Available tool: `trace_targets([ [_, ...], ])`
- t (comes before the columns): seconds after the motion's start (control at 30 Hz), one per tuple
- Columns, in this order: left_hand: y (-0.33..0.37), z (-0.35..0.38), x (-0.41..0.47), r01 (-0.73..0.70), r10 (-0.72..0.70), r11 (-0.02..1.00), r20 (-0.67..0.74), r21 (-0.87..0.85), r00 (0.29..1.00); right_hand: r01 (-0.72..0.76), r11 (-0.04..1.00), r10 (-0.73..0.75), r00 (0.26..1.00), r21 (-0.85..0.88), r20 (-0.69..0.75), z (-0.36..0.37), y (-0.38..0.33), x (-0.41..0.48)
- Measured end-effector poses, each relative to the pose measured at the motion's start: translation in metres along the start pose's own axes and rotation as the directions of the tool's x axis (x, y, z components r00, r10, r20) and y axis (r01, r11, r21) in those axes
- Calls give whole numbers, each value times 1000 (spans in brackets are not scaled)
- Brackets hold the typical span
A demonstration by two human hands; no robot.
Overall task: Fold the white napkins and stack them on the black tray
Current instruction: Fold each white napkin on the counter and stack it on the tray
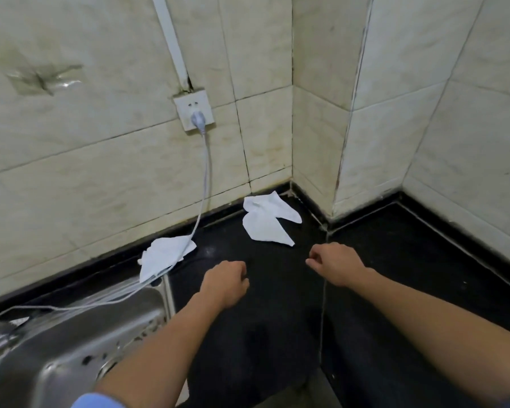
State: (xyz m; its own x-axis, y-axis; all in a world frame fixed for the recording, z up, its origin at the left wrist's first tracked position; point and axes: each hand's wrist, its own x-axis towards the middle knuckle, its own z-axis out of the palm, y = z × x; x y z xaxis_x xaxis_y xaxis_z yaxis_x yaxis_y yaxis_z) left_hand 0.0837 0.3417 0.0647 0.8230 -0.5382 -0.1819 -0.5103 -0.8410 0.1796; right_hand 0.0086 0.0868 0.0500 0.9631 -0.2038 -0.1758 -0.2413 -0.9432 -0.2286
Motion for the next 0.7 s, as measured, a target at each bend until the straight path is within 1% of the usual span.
trace_targets([
  [0.3,1,22,109,18,-13,999,113,-50,994,-76,992,63,989,96,133,34,37,77],
  [0.5,-12,56,196,-8,21,995,135,-95,991,-151,979,121,972,139,199,62,54,96],
  [0.57,-15,72,229,-7,24,991,122,-131,992,-180,973,148,966,141,212,74,59,100],
  [0.63,-16,87,257,18,4,985,124,-172,992,-208,969,175,960,136,219,83,63,104],
  [0.7,-19,103,279,46,-15,984,171,-175,985,-224,965,191,957,138,218,89,65,108],
])
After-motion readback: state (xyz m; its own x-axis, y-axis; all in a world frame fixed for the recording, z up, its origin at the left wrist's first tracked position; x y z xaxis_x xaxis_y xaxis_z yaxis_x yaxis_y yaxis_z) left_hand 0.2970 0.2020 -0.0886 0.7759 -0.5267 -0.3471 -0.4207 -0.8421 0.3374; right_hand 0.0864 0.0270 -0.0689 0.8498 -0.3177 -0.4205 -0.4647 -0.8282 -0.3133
